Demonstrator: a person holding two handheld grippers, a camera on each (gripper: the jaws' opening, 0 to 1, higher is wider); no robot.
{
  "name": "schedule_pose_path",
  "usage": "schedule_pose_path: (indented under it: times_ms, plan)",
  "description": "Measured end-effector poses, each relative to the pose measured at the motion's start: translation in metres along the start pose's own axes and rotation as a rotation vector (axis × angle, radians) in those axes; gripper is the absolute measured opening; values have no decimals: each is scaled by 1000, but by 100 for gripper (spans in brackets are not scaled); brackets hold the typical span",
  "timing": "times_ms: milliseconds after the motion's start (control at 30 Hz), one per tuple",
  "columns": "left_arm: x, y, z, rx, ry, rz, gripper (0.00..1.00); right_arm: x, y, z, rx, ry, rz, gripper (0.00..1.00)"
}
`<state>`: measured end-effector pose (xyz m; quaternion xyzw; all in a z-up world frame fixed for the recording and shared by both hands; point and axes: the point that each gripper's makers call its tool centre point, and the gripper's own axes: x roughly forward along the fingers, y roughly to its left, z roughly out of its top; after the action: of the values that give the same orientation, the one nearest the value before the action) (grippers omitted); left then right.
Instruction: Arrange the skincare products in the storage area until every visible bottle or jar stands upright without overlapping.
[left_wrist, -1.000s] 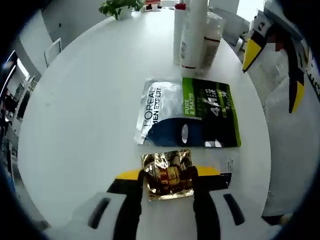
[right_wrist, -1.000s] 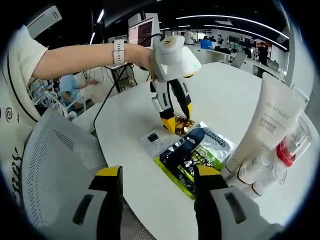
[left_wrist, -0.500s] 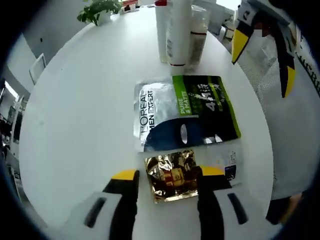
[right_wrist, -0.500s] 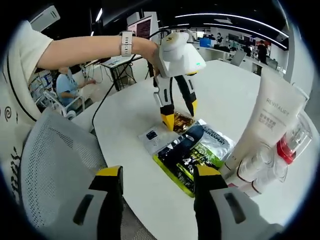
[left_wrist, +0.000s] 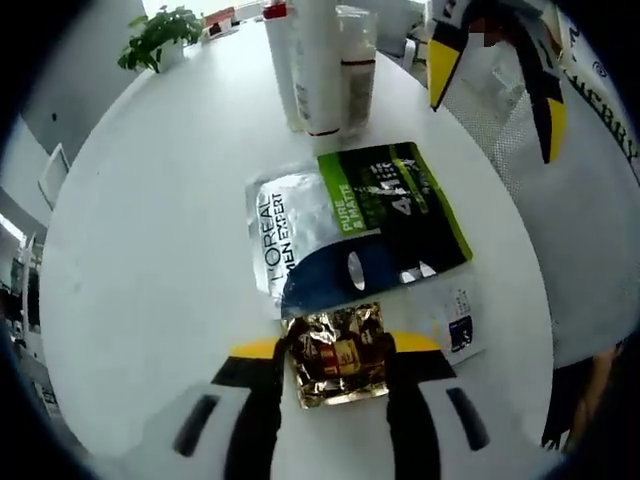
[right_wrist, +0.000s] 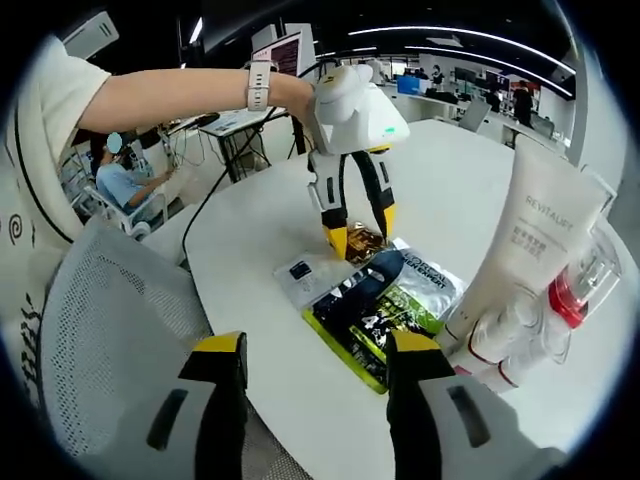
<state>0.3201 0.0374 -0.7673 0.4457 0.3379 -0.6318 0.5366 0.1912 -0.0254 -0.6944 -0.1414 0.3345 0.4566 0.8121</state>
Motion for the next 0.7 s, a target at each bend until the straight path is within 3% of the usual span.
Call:
schedule_pose_path:
  times_ms: [200,367,500,567,633,700]
  plan:
    - [-2,3,-3,-88,-2,38,49,-1,1,1,-3,-2,0,56]
    - [-8,4,-12,-63,26,72,41,-1,1,3,-7,-7,1,56]
    - [-13,-4,-9,-133,-27,76,42,0,1,3,-11,-7,2,56]
    - [-13,-4,-15,-141,-21,79,42,0,3,4,-15,-8,6,56]
    - [-13,-5,-18,-142,-14,100,41,-1,4,5,-18,-12,8,56]
    - [-17,3,-17,-181,-44,139,40,-2,5,6,-20,-14,7,56]
